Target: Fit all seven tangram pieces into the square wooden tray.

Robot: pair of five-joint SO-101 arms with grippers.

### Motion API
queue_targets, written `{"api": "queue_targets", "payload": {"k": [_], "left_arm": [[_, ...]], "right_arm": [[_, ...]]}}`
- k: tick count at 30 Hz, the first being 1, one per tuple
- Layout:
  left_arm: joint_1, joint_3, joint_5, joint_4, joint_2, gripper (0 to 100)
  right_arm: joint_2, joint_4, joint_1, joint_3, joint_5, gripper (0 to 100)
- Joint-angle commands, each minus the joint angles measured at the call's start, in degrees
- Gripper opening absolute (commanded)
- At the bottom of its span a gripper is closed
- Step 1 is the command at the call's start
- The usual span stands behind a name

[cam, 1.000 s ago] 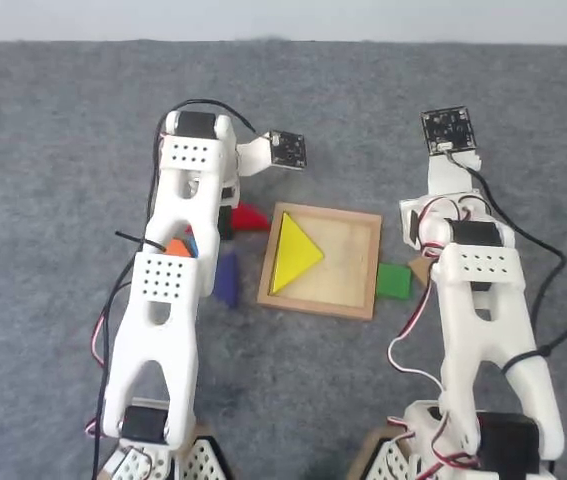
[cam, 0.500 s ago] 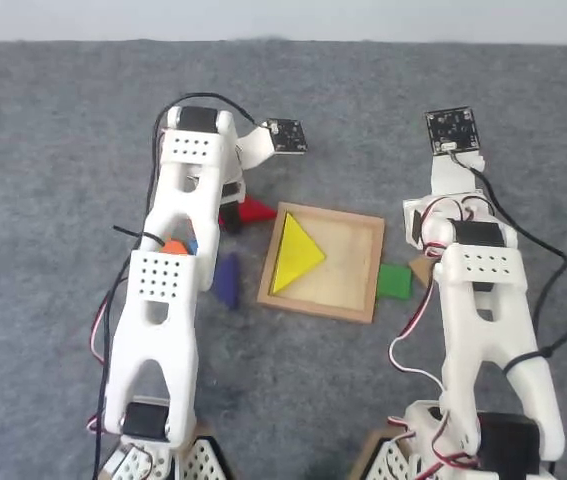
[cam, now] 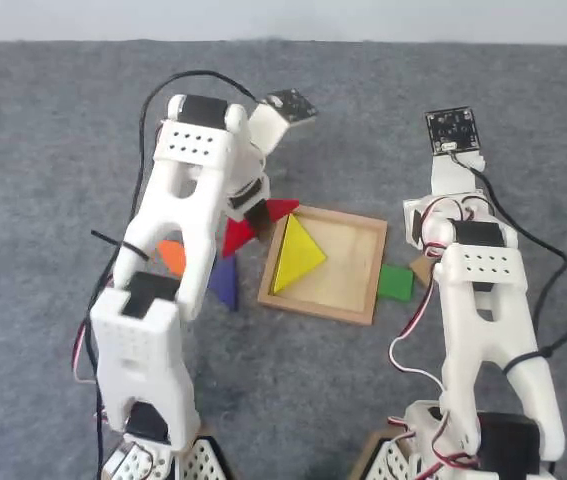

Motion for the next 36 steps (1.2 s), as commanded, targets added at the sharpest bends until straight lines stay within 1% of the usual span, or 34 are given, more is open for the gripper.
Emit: {"api": "queue_targets", "payload": {"k": [1, 4, 6, 10, 12, 15, 17, 21, 28, 36], "left_arm": [[2.5, 2.2, 22.6, 0.9, -5.6, 23], [5.0, 4.5, 41.8, -1.2, -4.9, 23], [7.6, 5.0, 52.7, -2.8, -4.2, 23], [14.9, 4.8, 67.7, -7.3, -2.0, 23], [17.1, 4.9, 72.6, -13.3, -0.5, 23], [17.5, 4.7, 78.3, -21.0, 3.1, 23], [17.2, 4.7, 81.8, -23.8, 5.2, 23], [17.7, 4.7, 87.7, -23.6, 7.2, 23], [17.6, 4.8, 92.7, -22.3, 7.3, 23], [17.8, 4.4, 93.1, -22.3, 7.7, 23]], "right_arm": [[-2.6, -0.6, 1.4, -0.5, 0.1, 6.1], [-2.9, -0.6, 3.6, -0.6, -3.6, 6.1], [-2.9, -0.6, 5.7, -0.9, -6.1, 6.1], [-4.1, -0.5, 8.7, -1.6, -9.4, 6.1], [-5.4, -0.4, 10.2, -1.5, -10.6, 6.1], [-7.3, 1.7, 12.3, -1.5, -12.5, 6.1], [-8.6, 2.3, 12.8, -1.5, -12.9, 6.1], [-9.5, 3.0, 12.7, -1.5, -12.7, 6.1], [-9.4, 3.0, 12.5, -1.5, -12.5, 6.1], [-9.4, 2.9, 12.4, -1.4, -12.5, 6.1]]}}
